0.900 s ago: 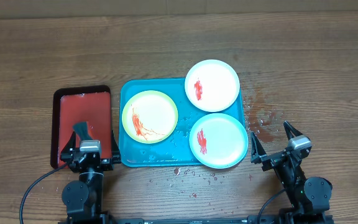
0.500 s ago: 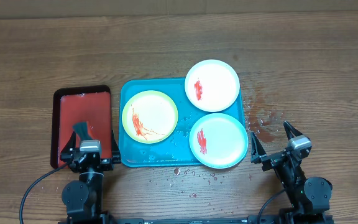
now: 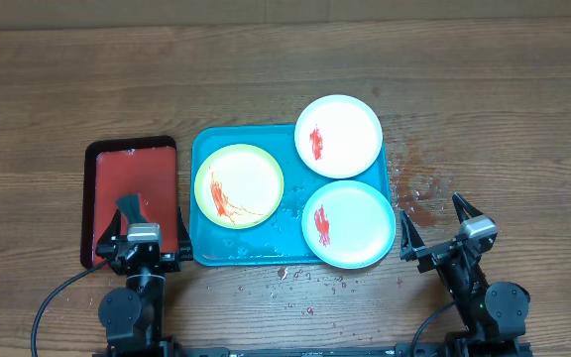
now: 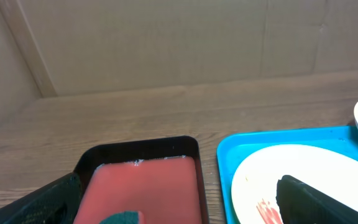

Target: Clean dirty plates on tray and stack at the side

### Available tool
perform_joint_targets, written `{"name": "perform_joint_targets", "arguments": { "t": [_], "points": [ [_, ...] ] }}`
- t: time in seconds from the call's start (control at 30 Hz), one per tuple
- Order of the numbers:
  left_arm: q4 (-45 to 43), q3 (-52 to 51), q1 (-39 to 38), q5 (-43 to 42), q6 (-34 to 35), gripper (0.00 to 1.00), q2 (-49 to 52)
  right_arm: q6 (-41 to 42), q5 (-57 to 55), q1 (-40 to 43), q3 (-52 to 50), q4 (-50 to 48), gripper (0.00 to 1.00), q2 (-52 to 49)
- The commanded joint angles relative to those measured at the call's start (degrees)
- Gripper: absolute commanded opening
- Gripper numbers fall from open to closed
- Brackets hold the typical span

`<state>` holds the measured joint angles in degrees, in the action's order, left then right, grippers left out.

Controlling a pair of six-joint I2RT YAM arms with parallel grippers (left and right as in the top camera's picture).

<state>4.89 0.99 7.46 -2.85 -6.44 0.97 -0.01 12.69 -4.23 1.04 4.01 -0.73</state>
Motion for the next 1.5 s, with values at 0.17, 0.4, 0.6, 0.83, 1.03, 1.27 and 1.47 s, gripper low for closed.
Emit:
{"name": "perform_joint_targets", "arguments": {
  "t": [0.17, 0.4, 0.6, 0.83, 1.03, 1.27, 1.47],
  "points": [
    [-0.76, -0.52, -0.35, -0.59, -1.16, 1.00, -0.72, -0.04, -0.04, -0.31, -0.59, -0.59, 1.00, 0.57],
    [-0.31, -0.52, -0.35, -0.59, -1.14, 1.00, -0.72, -0.02, 0.24, -0.31, -0.59, -0.50, 1.00, 0.57],
    [-3.26, -0.28, -0.37, -3.23, 2.45, 1.00, -0.72, -0.04, 0.02, -0.31, -0.57, -1.36, 1.00, 0.57],
    [3.19, 6.73, -0.37, -4.92, 6.23, 1.00, -0.57, 0.22, 1.53, -0.31, 2.32, -1.27, 1.00, 0.57],
    [14.25, 18.32, -0.35, -4.68, 5.57, 1.00, 3.13, 0.22, 1.55, -0.31, 9.05, 2.86, 1.00, 0.07],
    [24.70, 34.84, -0.37, -7.98, 5.73, 1.00, 16.17, 2.16, 3.08, -0.31, 21.51, 11.10, 1.00, -7.41],
    [42.32, 59.65, -0.35, -10.56, 6.14, 1.00, 37.29, 2.16, 3.54, -0.31, 38.16, 22.05, 1.00, -22.40]
  ]
}}
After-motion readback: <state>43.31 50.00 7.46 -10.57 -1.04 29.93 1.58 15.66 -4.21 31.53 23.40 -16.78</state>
